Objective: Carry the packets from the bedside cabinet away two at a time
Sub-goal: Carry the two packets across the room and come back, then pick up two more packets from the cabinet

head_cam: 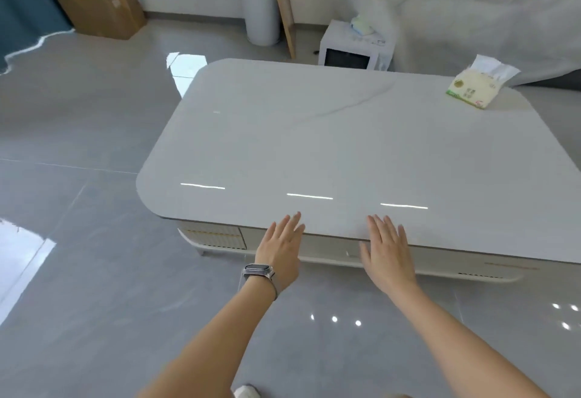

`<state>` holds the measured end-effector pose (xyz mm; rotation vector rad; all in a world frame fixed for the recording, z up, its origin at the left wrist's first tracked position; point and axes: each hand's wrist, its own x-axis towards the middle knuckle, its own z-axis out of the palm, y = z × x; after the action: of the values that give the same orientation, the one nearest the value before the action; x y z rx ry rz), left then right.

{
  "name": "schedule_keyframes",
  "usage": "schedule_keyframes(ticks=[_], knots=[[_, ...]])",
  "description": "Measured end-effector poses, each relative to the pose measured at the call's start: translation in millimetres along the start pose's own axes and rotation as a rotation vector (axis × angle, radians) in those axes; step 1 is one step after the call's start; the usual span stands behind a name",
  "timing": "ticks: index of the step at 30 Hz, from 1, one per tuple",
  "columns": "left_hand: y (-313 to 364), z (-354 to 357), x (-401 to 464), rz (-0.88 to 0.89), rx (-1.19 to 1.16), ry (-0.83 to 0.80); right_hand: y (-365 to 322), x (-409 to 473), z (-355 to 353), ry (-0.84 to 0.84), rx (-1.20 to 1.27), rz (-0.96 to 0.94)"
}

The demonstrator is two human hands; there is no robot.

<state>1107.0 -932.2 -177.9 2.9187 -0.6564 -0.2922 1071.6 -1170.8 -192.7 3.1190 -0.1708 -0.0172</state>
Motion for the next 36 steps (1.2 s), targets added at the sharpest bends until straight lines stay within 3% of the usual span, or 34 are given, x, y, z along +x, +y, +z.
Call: schedule_keyframes(ticks=[8, 12, 17, 24, 36], knots=[[-65, -198, -146, -0.247, -0.087, -0.202, -98, -12, -218, -0.442, -0.044, -0.276], [-94, -277, -244, -0.499, -0.201, -0.252, -171, -28, -323, -0.479, -0.083, -0.420], [-152, -329, -361, -0.789, -0.335, -0.240, -324, -47, -420, -0.450, -0.012, -0.650], [-258, -363, -530, -1.177, -0.494, -0.128, -528, -78, -472, -0.384, -0.106, -0.950], [-405, -394, -689, -1.501, -0.558, -0.023, -839, -144, -503, -0.347, -0.244, -1.350]])
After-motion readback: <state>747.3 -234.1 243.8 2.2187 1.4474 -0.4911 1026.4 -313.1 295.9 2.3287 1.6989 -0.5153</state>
